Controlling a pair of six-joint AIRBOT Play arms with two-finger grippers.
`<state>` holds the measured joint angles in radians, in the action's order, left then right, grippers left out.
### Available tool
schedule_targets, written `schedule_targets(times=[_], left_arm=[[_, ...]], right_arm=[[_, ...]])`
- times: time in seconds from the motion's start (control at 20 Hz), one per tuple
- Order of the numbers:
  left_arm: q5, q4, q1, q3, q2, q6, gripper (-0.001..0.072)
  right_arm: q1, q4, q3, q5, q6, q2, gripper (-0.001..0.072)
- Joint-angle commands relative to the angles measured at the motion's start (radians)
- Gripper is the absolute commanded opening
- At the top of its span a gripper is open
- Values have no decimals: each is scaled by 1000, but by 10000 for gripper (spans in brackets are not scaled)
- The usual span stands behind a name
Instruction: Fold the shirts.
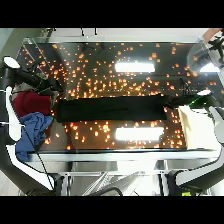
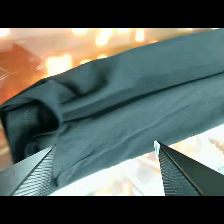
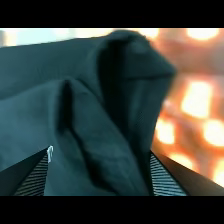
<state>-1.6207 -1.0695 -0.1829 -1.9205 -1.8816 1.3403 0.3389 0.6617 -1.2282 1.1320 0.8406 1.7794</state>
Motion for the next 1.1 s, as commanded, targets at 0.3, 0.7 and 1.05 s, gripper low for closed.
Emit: schedule_targets(times=[0.3, 0.7, 1.05], left_arm=[[90, 0, 196, -9, -4, 10, 221], [317, 217, 578, -48, -235, 40, 70], [531, 311, 758, -117, -367, 44, 16]], right_arm=[[-41, -37, -68, 90, 21, 5, 23], [-48, -39, -298, 365, 168, -223, 23], [-134, -110, -447, 454, 293, -340, 23]])
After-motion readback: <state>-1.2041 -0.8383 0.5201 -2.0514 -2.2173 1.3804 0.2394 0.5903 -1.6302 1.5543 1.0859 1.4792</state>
